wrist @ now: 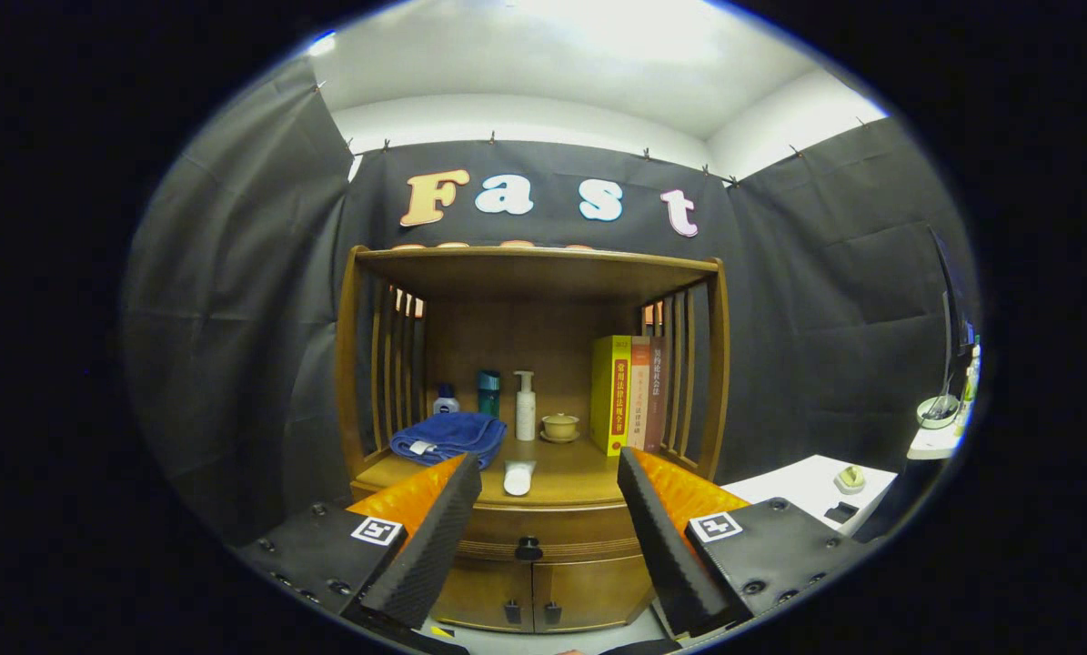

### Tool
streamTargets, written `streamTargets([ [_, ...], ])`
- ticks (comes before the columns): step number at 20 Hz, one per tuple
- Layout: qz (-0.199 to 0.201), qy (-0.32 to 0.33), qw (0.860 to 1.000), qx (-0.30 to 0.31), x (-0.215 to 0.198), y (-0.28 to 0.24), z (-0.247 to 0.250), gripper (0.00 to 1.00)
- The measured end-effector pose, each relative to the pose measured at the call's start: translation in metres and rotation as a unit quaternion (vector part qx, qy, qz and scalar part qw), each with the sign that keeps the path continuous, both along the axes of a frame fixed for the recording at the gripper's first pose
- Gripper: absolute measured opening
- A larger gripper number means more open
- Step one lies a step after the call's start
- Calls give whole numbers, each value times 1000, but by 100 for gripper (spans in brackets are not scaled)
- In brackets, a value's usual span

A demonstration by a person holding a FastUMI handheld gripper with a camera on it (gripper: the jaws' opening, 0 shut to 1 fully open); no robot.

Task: Pull open the drawer, take out the items inside it, and place them on the countertop above the cabinet.

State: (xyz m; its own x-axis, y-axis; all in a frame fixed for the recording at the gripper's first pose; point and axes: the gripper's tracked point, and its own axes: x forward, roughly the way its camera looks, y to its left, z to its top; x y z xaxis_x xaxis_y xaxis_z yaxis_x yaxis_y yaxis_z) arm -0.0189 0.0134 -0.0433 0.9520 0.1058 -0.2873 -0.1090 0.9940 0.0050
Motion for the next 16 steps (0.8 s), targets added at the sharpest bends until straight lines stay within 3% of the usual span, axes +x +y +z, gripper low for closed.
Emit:
streamTargets([
  [16, -3, 13, 1000, 9, 3, 4, -17, 99],
])
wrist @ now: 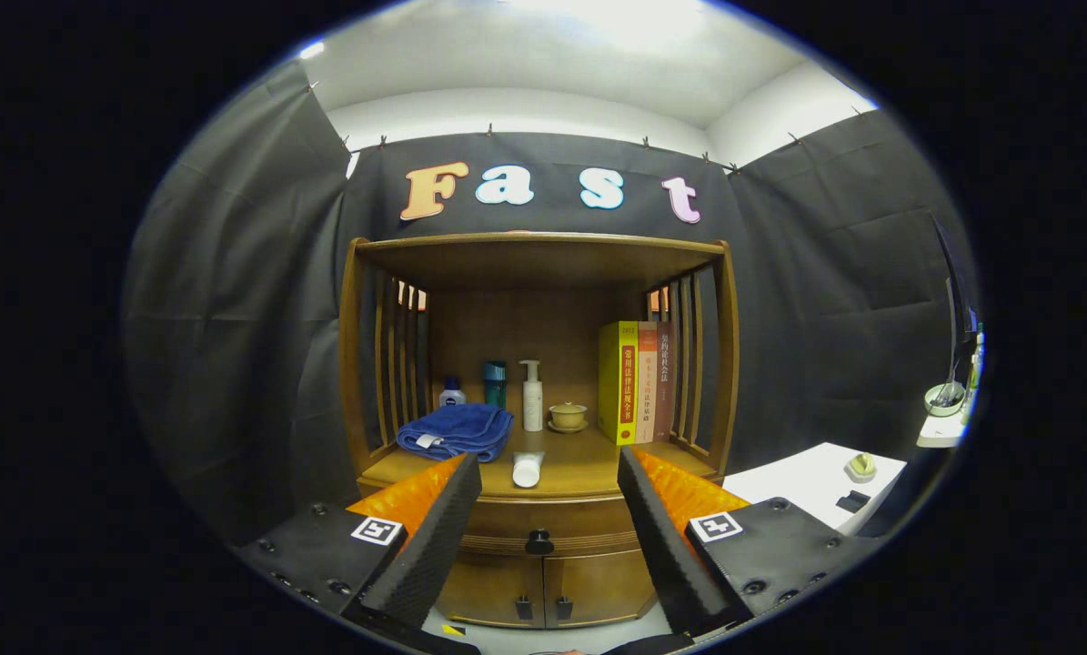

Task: Pull open the drawer, take out the items inside it, and place them on the countertop above the cabinet.

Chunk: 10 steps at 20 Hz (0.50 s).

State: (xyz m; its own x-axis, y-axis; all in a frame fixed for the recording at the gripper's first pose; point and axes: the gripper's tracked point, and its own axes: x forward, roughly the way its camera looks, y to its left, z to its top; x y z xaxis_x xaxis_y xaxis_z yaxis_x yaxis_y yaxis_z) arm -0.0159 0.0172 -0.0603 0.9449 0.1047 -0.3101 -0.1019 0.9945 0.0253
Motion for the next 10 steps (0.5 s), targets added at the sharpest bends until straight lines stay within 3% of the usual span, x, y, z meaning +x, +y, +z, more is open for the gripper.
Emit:
streamTargets([
  [10, -2, 7, 1000, 4, 0, 1, -8, 99],
])
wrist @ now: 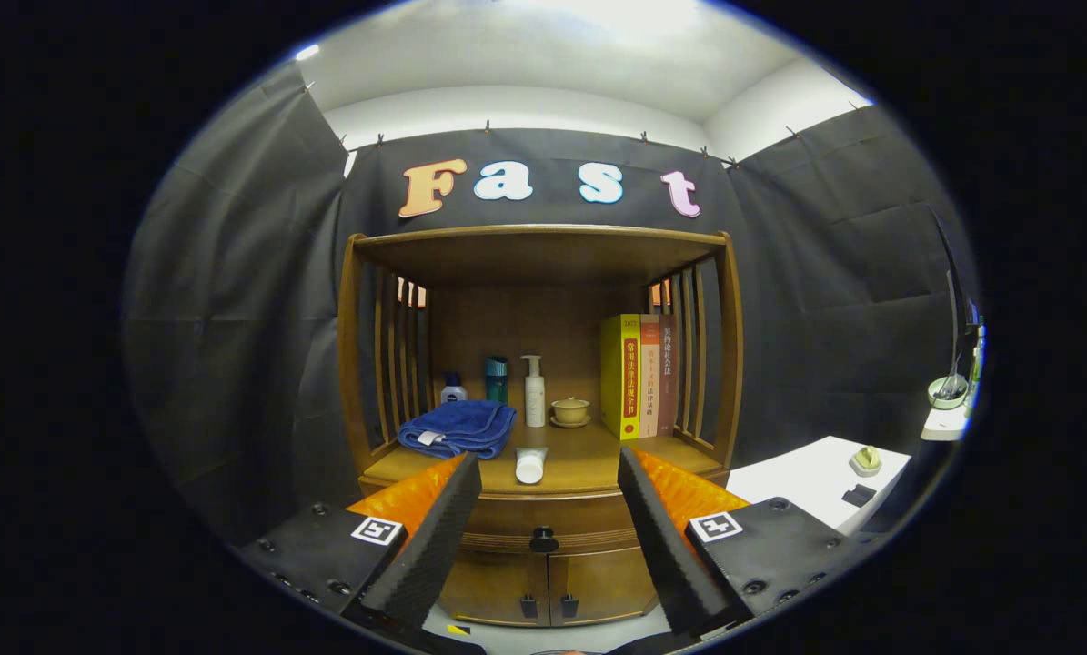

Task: Pull open the drawer, take out the items inside it, and place them on the countertop above the cabinet.

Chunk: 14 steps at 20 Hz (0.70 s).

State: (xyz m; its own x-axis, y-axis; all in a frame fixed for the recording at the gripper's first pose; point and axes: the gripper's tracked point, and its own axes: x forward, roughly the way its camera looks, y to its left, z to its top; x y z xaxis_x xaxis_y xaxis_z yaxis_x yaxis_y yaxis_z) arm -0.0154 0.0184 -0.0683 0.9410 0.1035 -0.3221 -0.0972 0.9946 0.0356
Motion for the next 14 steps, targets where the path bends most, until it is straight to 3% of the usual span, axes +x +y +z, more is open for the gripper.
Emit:
streamTargets([
  [14, -2, 5, 1000, 3, 0, 0, -4, 99],
])
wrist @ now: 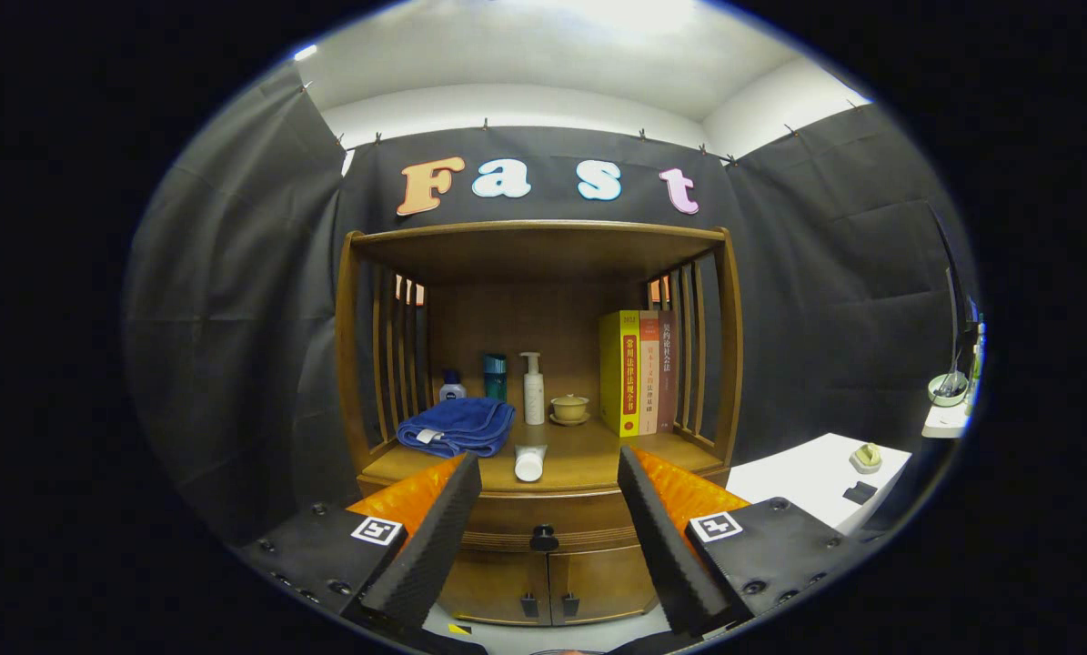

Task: Pull open the drawer, take out the items inside it, and place them on the countertop above the cabinet.

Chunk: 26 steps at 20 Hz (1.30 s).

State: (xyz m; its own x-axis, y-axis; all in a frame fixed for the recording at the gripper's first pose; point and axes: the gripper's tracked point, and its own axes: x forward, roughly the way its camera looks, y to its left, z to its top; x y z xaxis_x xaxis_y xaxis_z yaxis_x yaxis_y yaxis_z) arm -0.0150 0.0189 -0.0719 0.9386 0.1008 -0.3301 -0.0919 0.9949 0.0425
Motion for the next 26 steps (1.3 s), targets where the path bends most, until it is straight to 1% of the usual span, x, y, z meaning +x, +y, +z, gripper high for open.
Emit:
streamTargets([
  [26, -3, 6, 1000, 6, 0, -1, -5, 99],
])
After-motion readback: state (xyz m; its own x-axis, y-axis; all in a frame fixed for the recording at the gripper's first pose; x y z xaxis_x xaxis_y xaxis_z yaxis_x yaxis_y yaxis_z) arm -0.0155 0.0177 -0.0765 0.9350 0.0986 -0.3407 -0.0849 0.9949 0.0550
